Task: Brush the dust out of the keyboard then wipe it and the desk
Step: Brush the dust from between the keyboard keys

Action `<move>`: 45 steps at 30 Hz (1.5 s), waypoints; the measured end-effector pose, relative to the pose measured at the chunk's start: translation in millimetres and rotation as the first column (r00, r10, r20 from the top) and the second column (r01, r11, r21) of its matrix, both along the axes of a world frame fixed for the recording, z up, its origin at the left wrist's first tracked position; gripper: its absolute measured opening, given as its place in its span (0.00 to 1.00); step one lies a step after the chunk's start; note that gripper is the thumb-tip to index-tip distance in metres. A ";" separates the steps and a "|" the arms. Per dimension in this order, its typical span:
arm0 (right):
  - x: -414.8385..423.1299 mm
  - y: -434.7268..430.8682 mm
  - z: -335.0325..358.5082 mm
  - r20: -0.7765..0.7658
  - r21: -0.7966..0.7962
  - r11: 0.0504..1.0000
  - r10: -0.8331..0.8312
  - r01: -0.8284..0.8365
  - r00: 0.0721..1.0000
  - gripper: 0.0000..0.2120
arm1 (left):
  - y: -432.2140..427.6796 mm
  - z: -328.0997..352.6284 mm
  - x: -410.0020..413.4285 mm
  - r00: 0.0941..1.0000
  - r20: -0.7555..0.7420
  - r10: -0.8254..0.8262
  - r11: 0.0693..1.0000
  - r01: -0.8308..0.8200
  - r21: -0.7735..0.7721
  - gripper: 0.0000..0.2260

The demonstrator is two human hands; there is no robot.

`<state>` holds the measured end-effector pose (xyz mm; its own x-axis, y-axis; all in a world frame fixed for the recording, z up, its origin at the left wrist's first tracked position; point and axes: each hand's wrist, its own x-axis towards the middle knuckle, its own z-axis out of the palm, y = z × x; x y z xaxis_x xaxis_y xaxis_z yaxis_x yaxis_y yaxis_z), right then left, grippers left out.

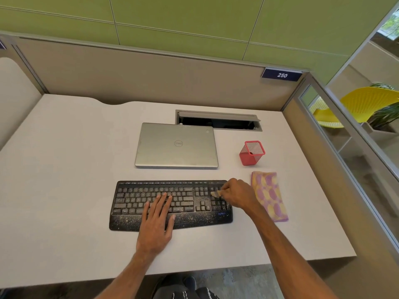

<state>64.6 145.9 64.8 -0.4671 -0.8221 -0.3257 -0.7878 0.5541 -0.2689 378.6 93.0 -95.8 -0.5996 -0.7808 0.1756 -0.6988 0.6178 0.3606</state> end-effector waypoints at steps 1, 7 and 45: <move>2.3 -0.1 -1.5 0.023 0.043 0.998 0.034 -0.035 0.999 0.11 | -0.2 -0.2 0.2 1.000 0.000 0.001 1.000 -0.001 0.001 0.31; 3.2 2.3 1.6 0.011 -0.028 0.998 0.060 -0.060 0.998 0.10 | 0.4 -0.1 -0.3 1.000 0.013 0.001 1.000 -0.001 0.003 0.31; -17.2 7.7 26.4 -0.325 0.169 0.970 0.223 -0.176 0.919 0.13 | -0.9 -1.6 -0.1 1.000 0.004 -0.001 1.000 0.001 0.011 0.30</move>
